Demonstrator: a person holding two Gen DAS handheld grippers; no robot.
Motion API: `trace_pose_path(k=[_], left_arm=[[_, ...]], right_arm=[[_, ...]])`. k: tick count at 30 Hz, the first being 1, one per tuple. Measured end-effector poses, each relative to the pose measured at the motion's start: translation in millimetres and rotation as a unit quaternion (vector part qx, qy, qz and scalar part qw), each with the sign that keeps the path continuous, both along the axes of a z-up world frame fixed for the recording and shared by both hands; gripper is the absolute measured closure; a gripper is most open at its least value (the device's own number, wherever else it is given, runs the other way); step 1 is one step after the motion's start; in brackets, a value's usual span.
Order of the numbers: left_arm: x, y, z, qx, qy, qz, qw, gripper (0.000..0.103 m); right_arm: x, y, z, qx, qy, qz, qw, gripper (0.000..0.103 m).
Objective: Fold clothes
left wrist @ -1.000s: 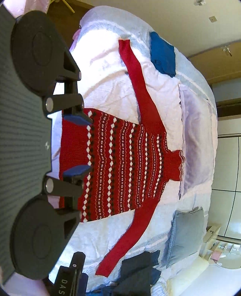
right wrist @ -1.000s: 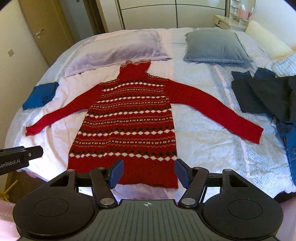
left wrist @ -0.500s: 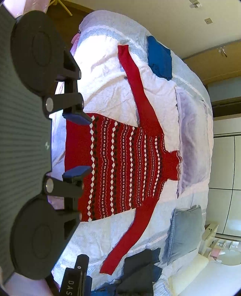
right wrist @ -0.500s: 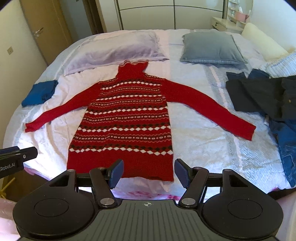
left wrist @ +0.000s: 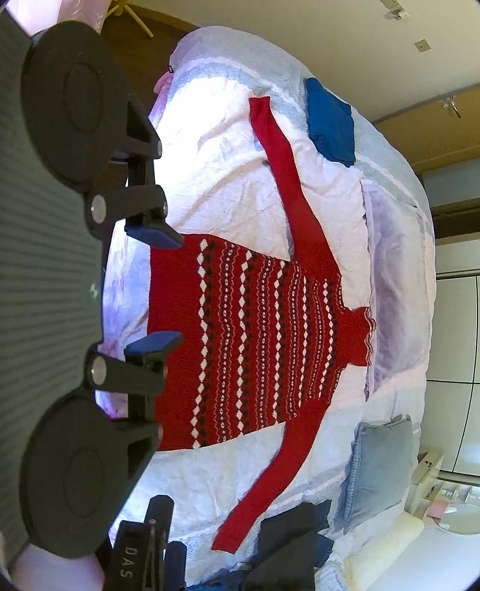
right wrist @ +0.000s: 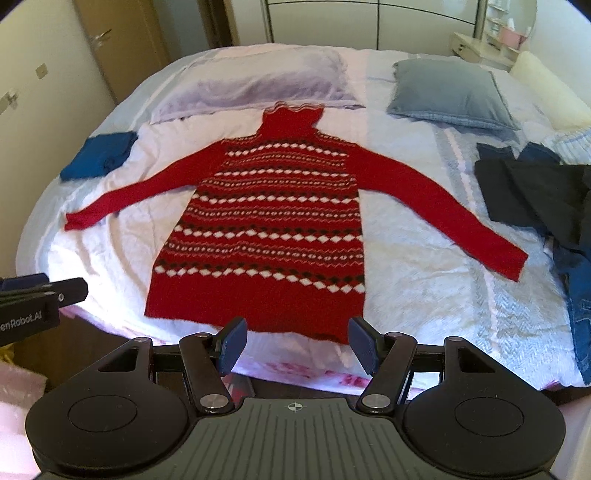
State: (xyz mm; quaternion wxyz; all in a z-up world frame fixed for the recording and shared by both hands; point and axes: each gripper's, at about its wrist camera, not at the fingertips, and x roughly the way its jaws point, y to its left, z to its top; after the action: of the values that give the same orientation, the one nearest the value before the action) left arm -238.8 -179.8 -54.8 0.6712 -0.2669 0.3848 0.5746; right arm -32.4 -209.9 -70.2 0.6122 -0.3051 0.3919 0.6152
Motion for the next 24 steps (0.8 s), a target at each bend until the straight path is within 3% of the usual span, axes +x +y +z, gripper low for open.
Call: trace_pose_path(k=[24], left_arm=[[-12, -17, -4, -0.006, 0.002, -0.003, 1.0000, 0.056]], right_arm=[[-12, -23, -6, -0.016, 0.009, -0.007, 1.000, 0.039]])
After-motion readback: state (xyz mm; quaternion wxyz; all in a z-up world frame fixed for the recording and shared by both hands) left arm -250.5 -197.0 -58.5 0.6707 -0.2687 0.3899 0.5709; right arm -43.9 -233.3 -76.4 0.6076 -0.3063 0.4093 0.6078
